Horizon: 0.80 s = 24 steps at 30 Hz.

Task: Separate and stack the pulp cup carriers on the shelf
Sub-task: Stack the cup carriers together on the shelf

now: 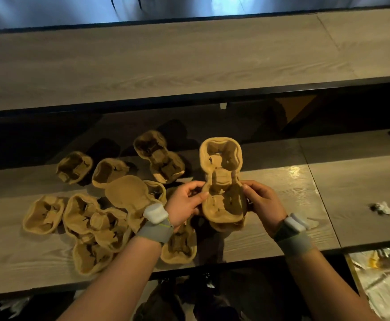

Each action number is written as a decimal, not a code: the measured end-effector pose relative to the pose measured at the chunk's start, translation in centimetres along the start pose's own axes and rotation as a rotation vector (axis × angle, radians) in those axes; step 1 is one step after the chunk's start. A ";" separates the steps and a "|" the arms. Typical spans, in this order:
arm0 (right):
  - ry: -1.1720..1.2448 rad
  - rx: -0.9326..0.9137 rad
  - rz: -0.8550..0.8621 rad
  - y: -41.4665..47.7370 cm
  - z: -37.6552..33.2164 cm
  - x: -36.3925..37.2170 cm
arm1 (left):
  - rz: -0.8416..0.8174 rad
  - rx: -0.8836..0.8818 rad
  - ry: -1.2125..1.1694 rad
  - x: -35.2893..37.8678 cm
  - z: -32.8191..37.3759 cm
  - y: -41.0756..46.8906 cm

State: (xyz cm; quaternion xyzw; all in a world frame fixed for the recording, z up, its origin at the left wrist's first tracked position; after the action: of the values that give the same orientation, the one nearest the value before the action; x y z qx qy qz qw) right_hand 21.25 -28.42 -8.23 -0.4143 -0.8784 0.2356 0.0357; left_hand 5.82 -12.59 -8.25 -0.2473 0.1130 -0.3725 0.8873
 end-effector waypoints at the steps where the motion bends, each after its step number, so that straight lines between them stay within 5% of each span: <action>1: -0.043 -0.001 0.025 0.2 0.6 -0.2 | -0.004 -0.012 0.017 0.3 -0.6 0.2; 10: -0.247 -0.044 0.136 1.8 5.0 -0.7 | 0.010 -0.166 0.074 1.6 -5.1 2.0; 24: -0.474 -0.069 0.221 4.6 8.0 -1.1 | 0.137 0.020 0.424 1.8 -7.7 4.9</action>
State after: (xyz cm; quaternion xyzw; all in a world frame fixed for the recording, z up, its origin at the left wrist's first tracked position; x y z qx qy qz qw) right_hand 23.19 -29.84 -17.22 -0.4420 -0.8192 0.2983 -0.2112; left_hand 7.10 -13.70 -17.38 -0.1463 0.3099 -0.3563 0.8693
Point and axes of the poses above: each hand's wrist, its own y-axis towards the middle knuckle, its own x-axis out of the palm, z = x × y, the point moved 2 cm from there along y, towards the middle knuckle, and after that the axes turned 11 degrees about z, right-handed, at the moved point
